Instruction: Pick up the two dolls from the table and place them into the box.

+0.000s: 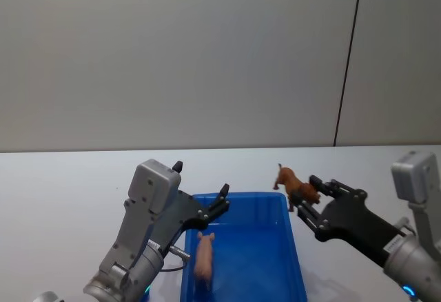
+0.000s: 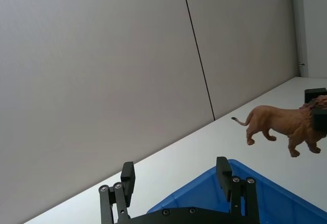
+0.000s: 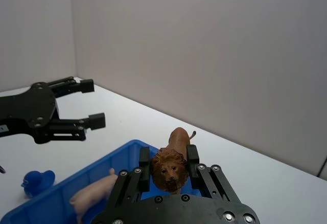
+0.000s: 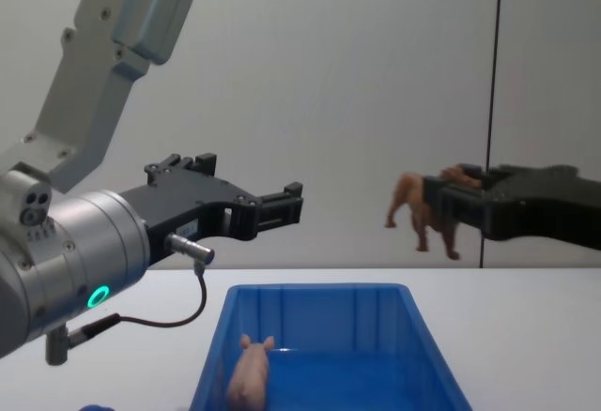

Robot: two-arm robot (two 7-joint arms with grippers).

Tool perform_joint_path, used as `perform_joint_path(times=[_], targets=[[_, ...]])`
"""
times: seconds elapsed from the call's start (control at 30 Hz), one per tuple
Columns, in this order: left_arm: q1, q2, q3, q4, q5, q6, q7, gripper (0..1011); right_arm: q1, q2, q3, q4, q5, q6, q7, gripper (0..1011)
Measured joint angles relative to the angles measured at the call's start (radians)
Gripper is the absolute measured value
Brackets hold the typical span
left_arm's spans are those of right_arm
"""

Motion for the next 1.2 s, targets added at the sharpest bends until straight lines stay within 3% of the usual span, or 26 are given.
perform_joint_path(times=[0.2,0.57,0.7,0.8,1.2], targets=[[0.000,0.000,0.000,0.000,0.000,0.000,0.000,1001,0.032,-0.024,-0.014,0.029,-0.002,0.002,0.033,451],[0.000,0.000,0.000,0.000,0.000,0.000,0.000,1001,0.075,-0.056,-0.032,0.109,-0.012,0.020,0.059,814],[0.000,0.000,0.000,0.000,0.000,0.000,0.000,1001,0.081,-0.060,-0.034,0.126,-0.014,0.023,0.056,877],[0.000,0.000,0.000,0.000,0.000,0.000,0.000,1001,0.083,-0.061,-0.034,0.134,-0.015,0.024,0.044,991],[0.000,0.000,0.000,0.000,0.000,0.000,0.000,1001,0.045,-0.040,-0.022,0.104,-0.006,0.028,-0.062,1001]])
